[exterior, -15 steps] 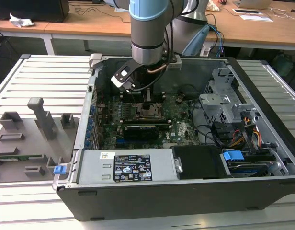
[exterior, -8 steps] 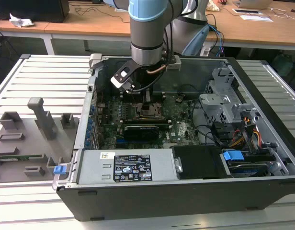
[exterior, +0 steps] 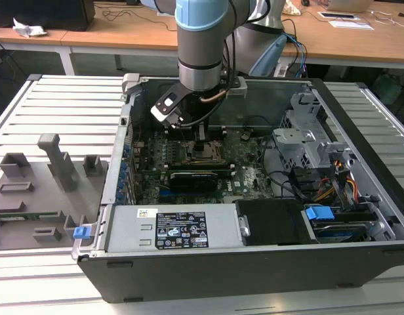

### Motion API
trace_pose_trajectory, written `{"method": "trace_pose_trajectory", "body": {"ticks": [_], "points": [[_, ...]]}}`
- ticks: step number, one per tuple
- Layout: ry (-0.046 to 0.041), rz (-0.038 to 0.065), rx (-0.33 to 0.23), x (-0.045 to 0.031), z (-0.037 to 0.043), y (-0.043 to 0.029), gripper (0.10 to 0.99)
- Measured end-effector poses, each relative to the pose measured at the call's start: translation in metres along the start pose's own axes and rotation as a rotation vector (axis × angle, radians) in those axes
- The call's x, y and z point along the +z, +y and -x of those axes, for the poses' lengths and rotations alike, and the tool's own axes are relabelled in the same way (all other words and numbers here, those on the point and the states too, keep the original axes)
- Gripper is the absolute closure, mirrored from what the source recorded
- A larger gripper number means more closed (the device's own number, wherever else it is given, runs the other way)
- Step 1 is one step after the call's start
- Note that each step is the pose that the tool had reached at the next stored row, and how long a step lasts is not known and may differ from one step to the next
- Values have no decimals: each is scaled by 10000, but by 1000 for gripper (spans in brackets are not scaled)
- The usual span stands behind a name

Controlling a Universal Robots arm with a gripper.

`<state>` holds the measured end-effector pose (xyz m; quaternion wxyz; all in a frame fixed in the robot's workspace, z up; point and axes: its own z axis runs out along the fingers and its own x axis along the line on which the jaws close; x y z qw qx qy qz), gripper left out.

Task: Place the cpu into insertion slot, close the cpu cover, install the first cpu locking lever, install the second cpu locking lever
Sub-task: 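Close the cpu cover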

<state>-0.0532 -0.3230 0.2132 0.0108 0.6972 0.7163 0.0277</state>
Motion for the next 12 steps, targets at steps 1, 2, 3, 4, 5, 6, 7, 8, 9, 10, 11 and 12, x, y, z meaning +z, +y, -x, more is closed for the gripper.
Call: {"method": "trace_pose_trajectory", "body": {"ticks": [1, 2, 3, 4, 5, 6, 7, 8, 9, 10, 11, 12], "points": [[0, 0, 1, 2, 0, -8, 980], [1, 1, 1, 6, -1, -12, 980], [2, 1, 1, 8, -1, -14, 980], [2, 1, 1, 17, -1, -22, 980], [1, 1, 1, 20, -1, -25, 980], [0, 2, 0, 23, -1, -37, 980], [0, 4, 0, 23, -1, -46, 980], [1, 5, 1, 24, -1, -53, 980], [1, 7, 1, 27, -2, -71, 980], [1, 7, 1, 30, -2, -76, 980], [1, 7, 0, 36, -2, -78, 980], [1, 7, 0, 44, -1, -80, 980]]}}
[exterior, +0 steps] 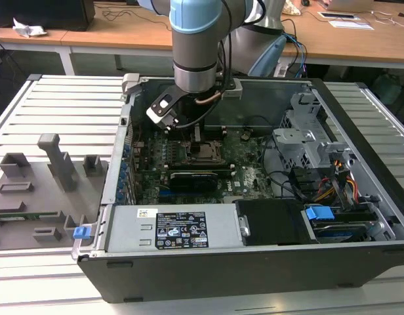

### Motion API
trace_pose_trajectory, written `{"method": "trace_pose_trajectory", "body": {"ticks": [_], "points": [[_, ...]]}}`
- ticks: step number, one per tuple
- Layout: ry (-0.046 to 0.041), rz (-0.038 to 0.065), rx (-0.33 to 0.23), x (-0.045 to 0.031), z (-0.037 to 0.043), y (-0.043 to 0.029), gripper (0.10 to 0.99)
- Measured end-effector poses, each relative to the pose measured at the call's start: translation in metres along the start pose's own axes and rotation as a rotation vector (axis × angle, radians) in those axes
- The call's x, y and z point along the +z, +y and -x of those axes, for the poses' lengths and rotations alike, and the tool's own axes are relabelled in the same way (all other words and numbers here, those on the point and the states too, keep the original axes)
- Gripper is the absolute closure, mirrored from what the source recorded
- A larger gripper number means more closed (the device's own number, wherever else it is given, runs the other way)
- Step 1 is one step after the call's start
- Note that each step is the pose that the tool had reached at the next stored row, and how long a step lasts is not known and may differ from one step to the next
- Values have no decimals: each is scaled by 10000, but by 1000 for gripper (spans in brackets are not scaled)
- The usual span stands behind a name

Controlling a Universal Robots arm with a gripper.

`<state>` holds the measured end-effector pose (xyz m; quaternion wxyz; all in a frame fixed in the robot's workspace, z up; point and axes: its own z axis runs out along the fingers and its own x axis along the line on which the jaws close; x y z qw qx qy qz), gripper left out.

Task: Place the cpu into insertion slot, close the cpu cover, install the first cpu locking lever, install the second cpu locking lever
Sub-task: 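Close the cpu cover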

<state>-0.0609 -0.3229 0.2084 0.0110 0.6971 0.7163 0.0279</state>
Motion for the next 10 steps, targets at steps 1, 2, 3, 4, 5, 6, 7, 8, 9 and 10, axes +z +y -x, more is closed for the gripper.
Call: {"method": "trace_pose_trajectory", "body": {"ticks": [1, 2, 3, 4, 5, 6, 7, 8, 9, 10], "points": [[-1, 0, -1, 8, 0, 0, 980], [-3, -1, 0, 15, 1, -1, 980], [-4, -3, 1, 15, 1, -2, 980], [-4, -2, 0, 17, 1, -2, 980], [-2, -1, 1, 18, 0, -1, 980], [-1, 0, 1, 20, 0, 3, 980], [3, 2, 1, 25, 0, 14, 980], [3, 0, 1, 25, 0, 20, 980], [3, 0, 1, 26, -1, 29, 980], [2, -1, 1, 26, -1, 37, 980]]}}
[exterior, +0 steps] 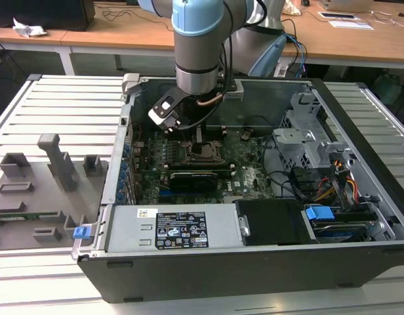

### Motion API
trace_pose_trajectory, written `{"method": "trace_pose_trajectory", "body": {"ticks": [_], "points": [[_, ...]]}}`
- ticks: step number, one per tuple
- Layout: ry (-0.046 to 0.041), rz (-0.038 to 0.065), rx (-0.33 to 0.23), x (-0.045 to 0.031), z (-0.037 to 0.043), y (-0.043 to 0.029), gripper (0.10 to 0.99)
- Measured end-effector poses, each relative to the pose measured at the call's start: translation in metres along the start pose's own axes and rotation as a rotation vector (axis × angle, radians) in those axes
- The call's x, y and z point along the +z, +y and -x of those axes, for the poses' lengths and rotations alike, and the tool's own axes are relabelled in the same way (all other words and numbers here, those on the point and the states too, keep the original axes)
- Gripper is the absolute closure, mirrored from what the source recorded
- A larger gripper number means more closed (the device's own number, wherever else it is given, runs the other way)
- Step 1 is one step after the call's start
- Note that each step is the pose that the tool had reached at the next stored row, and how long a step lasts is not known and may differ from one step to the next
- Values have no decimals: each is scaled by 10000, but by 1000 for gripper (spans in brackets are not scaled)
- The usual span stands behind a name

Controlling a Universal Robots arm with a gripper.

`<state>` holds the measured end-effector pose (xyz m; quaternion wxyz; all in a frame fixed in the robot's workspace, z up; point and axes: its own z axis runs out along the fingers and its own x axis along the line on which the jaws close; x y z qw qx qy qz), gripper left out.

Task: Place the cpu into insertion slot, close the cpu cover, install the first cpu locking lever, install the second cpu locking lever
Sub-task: 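Close the cpu cover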

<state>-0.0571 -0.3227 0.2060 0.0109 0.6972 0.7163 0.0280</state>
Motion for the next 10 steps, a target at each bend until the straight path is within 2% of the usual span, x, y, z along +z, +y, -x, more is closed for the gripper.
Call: {"method": "trace_pose_trajectory", "body": {"ticks": [2, 4, 6, 10], "points": [[0, 1, 1, -10, -3, 3, 980], [1, 1, -1, -67, -7, 7, 980], [3, 1, -1, -81, -8, 14, 980], [1, 0, -1, -77, -5, 102, 980]]}}
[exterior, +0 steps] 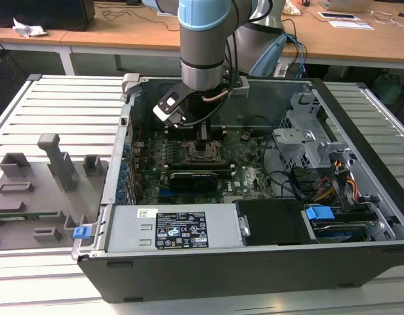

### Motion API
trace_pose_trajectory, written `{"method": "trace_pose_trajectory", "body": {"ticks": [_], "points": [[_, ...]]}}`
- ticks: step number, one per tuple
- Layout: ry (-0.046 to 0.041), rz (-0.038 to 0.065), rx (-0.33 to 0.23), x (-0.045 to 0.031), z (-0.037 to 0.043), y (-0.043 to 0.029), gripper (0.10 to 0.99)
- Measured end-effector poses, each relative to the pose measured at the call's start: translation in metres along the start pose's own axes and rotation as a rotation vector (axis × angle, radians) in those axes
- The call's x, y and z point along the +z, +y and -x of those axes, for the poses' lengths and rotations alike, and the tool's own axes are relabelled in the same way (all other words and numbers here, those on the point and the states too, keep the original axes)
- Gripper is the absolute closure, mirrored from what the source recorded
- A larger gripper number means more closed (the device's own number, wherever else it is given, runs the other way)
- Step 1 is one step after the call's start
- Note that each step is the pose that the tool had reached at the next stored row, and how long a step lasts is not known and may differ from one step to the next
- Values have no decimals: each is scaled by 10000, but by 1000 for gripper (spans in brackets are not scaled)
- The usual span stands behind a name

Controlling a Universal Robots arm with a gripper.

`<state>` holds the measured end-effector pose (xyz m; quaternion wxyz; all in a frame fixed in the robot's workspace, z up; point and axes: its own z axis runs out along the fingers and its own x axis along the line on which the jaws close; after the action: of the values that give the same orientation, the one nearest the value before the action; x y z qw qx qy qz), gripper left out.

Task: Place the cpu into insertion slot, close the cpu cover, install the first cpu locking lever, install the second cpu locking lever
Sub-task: 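Close the cpu cover, then install the first cpu locking lever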

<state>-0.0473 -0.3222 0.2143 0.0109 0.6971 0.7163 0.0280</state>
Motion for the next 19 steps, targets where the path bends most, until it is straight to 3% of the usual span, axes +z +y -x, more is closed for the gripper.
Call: {"method": "trace_pose_trajectory", "body": {"ticks": [11, 16, 19], "points": [[-1, 0, 1, -19, 0, 55, 980], [-2, 0, 3, -191, -4, 64, 980], [-1, 1, 2, -233, -5, 67, 980]]}}
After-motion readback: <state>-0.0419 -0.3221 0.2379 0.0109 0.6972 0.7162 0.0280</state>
